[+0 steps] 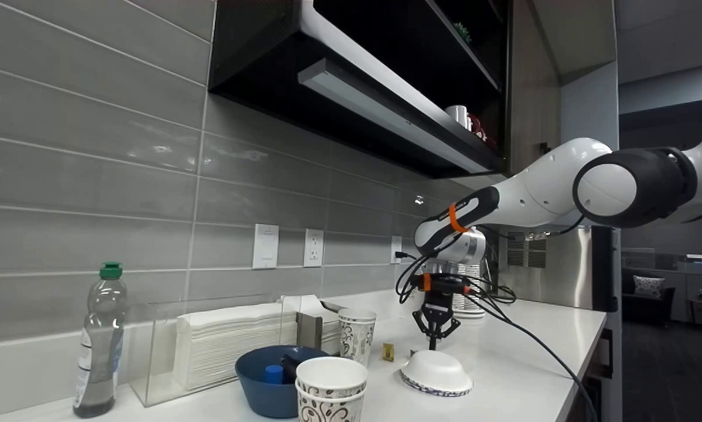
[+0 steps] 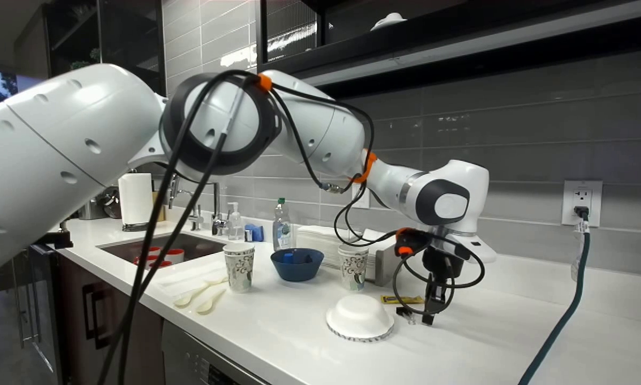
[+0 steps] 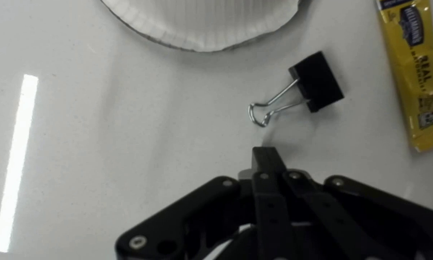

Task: Pick up the small black object on the right and put it on the blue block inside the blue bowl

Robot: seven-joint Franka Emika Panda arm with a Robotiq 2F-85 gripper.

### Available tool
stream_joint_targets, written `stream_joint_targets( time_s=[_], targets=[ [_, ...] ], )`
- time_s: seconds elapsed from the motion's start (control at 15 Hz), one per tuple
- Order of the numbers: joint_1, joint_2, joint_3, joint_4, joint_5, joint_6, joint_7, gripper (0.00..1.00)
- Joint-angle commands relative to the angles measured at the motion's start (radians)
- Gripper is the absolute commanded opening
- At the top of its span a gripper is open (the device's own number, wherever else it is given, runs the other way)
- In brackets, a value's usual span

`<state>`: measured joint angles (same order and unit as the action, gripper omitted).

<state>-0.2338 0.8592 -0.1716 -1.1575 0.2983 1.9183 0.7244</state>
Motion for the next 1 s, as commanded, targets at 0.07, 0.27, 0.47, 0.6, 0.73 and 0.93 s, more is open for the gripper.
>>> stream_joint_targets(
  time_s=[0.07, 0.27, 0.47, 0.6, 0.73, 0.93],
  targets=[
    [-0.006, -0.012, -0.002, 0.024, -0.025, -0.035, 0.001, 0.00],
    [-0.010, -0.032, -0.007, 0.009, -0.010, -0.034, -0.009, 0.28],
    [0.002, -0.063, -0.015, -0.045, -0.008, -0.010, 0.009, 0.47],
    [0.011, -0.079, -0.018, -0.080, 0.004, 0.022, 0.044, 0.62],
    [0.027, -0.097, -0.028, -0.119, 0.002, 0.046, 0.104, 0.76],
    [0.042, -0.119, -0.037, -0.166, -0.007, 0.097, 0.161, 0.96]
  ],
)
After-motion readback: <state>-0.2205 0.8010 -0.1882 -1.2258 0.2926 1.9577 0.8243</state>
